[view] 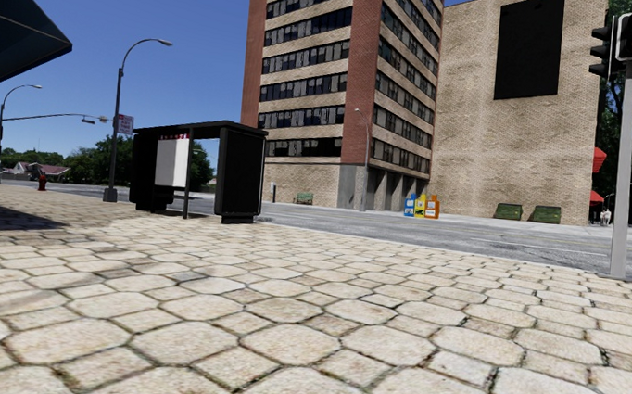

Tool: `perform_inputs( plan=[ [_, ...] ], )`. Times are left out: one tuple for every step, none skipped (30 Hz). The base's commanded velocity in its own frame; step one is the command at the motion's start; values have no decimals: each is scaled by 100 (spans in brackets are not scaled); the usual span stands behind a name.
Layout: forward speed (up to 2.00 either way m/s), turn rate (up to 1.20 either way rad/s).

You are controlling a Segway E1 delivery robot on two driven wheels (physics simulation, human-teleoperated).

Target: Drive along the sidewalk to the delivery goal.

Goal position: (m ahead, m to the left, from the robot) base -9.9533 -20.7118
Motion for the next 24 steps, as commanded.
perform_inputs(
  plan=[
    [0,0],
    [0,0],
    [0,0],
    [0,0],
    [0,0],
    [0,0],
    [0,0],
    [0,0],
    [0,0],
    [0,0],
    [0,0],
    [0,0],
    [0,0],
    [0,0],
    [0,0],
    [0,0],
    [0,0],
    [0,0],
    [0,0],
    [0,0],
    [0,0],
    [0,0],
    [0,0],
    [0,0]
  ],
)
